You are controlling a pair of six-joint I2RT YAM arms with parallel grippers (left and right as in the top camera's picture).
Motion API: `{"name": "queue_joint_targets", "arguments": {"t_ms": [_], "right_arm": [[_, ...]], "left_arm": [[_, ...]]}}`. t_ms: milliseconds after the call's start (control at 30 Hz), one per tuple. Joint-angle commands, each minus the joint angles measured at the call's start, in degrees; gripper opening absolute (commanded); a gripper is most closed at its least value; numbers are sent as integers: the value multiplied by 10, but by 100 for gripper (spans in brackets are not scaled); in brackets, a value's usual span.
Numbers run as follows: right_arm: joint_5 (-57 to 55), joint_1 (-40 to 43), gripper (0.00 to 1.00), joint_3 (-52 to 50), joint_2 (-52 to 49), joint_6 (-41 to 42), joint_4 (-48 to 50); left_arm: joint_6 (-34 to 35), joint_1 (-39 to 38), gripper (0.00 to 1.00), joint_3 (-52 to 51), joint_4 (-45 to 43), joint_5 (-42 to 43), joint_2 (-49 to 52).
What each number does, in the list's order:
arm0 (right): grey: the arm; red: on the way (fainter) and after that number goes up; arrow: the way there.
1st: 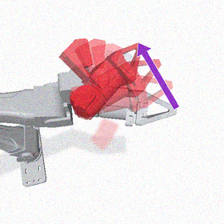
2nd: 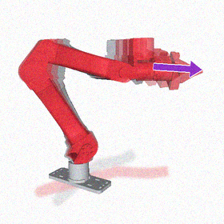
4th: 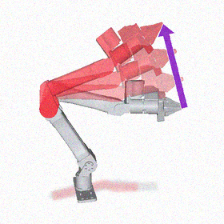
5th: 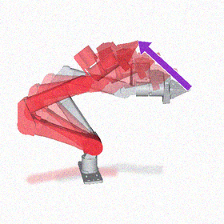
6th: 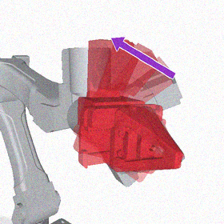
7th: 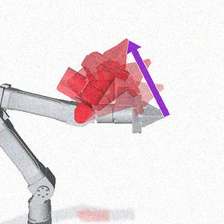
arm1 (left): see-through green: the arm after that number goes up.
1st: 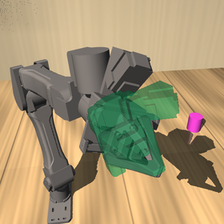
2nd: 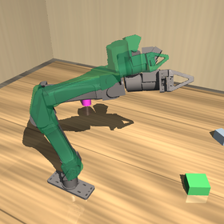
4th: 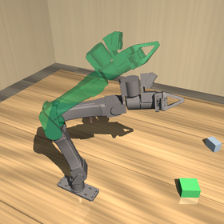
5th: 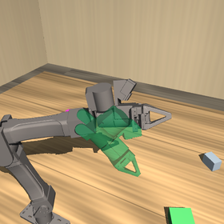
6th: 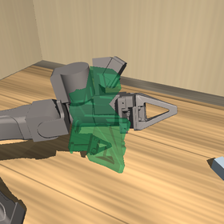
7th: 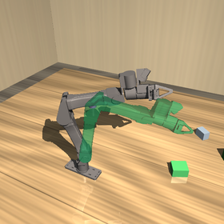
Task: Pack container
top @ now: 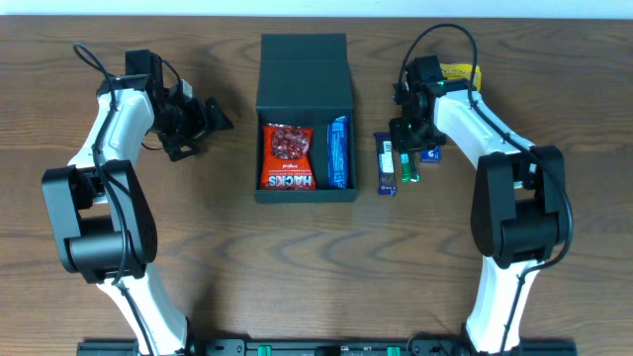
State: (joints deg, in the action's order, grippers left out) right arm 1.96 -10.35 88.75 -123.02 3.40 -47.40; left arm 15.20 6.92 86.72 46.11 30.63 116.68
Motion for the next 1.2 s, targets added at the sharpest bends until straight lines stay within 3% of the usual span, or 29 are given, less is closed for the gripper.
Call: {"name": "queue_joint_targets", "arguments": {"t_ms": [0, 300, 633, 833, 1167], "right_arm": [[4, 2, 28, -5, -9, -2, -2], [13, 2, 21, 28, -8, 31, -26], [13, -19, 13, 197, -6, 54, -121], [18, -76, 12, 273, -6, 120, -159], [23, -195, 14, 258, -9, 245, -128]], "left_arm": [[0, -2, 95, 12, 2, -7, -6], [0, -2, 95, 12, 2, -8, -6], [0, -2, 95, 12, 0, -8, -6], [-4, -2, 95, 12, -5, -8, -6], [-15, -2, 98, 12, -14, -8, -6]]}}
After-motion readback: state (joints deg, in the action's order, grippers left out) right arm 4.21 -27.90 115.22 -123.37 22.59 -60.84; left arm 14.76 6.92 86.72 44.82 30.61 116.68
